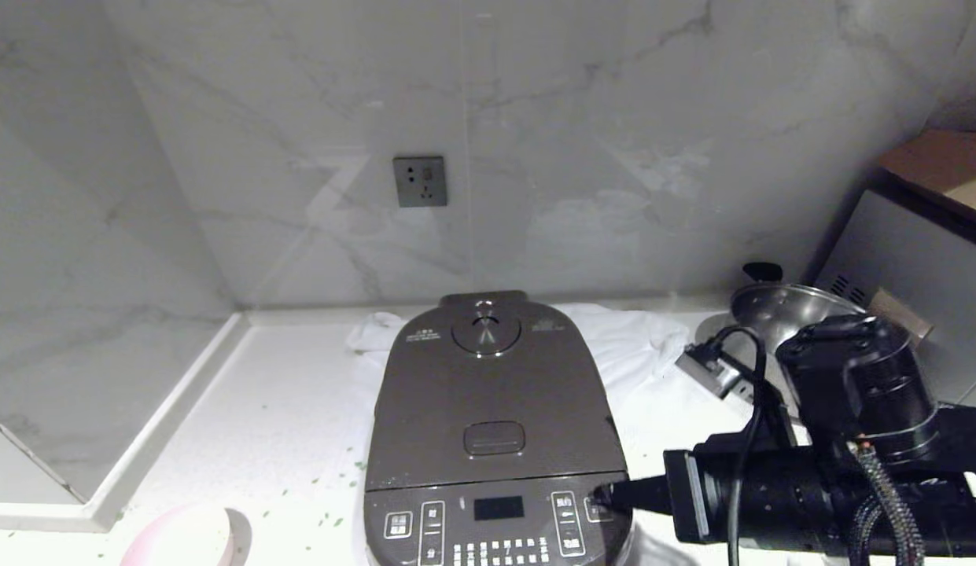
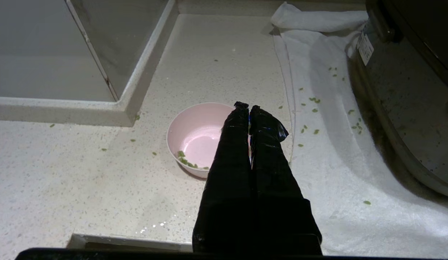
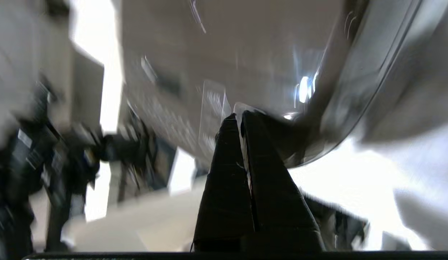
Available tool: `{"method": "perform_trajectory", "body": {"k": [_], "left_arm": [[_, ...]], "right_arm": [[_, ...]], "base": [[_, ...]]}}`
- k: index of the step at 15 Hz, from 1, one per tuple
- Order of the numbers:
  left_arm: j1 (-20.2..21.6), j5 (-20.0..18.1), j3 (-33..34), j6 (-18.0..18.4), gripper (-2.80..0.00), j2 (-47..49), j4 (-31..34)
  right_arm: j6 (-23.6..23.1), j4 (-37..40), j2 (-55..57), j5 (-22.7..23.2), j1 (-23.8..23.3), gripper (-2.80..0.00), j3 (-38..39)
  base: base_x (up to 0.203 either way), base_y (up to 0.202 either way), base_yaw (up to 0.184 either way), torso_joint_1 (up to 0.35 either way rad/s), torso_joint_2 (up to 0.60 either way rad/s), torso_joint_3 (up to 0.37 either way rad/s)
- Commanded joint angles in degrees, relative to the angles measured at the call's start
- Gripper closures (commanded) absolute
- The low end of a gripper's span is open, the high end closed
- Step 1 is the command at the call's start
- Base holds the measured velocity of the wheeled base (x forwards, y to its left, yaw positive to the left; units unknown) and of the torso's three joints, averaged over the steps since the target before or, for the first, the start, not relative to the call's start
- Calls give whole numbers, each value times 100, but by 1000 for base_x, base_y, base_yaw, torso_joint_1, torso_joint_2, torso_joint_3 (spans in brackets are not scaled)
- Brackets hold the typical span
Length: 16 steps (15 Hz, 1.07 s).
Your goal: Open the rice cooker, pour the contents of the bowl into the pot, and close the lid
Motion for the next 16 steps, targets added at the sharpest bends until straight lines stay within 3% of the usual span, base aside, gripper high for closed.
{"method": "perform_trajectory", "body": {"k": [1, 6, 10, 16], "left_arm": [[1, -4, 0, -2, 0, -10, 7], [1, -4, 0, -2, 0, -10, 13], [1, 4, 0, -2, 0, -10, 7], [1, -4, 0, -15, 0, -10, 16]], "right_arm": [[-92, 75, -608, -255, -86, 0, -340], [-707, 1021, -1576, -936, -154, 0, -1082], [-1172, 1262, -2370, -2043, -314, 0, -1147], [-1906, 1547, -4086, -2488, -1757, 0, -774]], "base": [[0, 0, 0, 0, 0, 0], [0, 0, 0, 0, 0, 0], [0, 0, 0, 0, 0, 0], [0, 0, 0, 0, 0, 0]]}}
